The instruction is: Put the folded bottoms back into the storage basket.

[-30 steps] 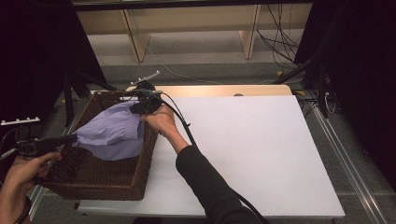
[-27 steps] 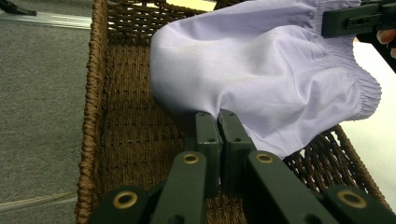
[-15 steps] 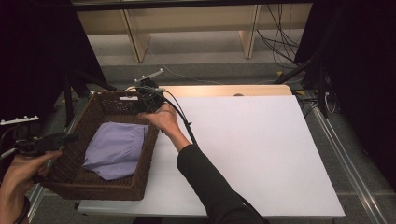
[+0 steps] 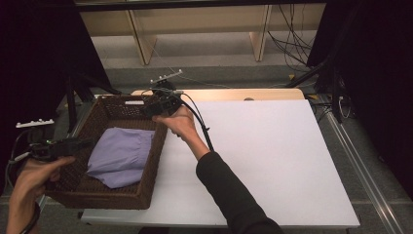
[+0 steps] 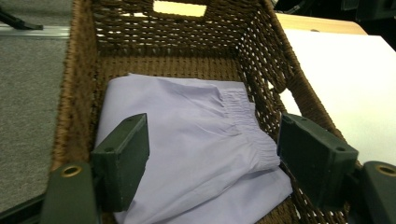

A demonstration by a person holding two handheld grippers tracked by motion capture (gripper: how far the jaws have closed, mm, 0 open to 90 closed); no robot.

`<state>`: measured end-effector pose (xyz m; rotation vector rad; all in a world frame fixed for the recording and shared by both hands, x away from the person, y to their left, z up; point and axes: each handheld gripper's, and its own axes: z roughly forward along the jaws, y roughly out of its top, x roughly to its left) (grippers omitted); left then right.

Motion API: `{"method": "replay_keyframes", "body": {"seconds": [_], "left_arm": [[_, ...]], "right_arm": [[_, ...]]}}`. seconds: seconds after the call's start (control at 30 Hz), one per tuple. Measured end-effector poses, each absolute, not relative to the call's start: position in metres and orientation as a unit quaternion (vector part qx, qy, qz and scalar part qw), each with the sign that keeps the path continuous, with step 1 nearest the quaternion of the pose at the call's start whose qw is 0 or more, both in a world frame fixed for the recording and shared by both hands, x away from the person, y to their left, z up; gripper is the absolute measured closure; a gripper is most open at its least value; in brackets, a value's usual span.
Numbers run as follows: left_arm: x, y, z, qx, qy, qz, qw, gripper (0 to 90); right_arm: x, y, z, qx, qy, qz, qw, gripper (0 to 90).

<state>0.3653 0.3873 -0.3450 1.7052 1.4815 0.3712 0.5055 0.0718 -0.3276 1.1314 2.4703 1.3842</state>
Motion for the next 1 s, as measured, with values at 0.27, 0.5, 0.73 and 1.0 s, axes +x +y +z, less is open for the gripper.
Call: {"method": "replay_keyframes", "body": {"seconds": [0.27, 0.5, 0.73, 1.0], "left_arm": [[0.368, 0.376, -0.345, 0.680, 0.579, 0.144, 0.425, 23.0], [0.370, 0.361, -0.345, 0.681, 0.568, 0.145, 0.439, 21.7], [0.371, 0.349, -0.344, 0.680, 0.555, 0.143, 0.458, 20.4], [0.373, 0.330, -0.347, 0.682, 0.540, 0.140, 0.474, 18.4]], "right_arm": [[0.500, 0.058, -0.323, 0.366, 0.807, 0.460, 0.055, 31.6], [0.495, 0.043, -0.321, 0.366, 0.802, 0.468, 0.057, 30.7], [0.489, 0.029, -0.319, 0.361, 0.799, 0.476, 0.065, 28.6], [0.481, 0.011, -0.319, 0.361, 0.792, 0.488, 0.071, 21.2]]}}
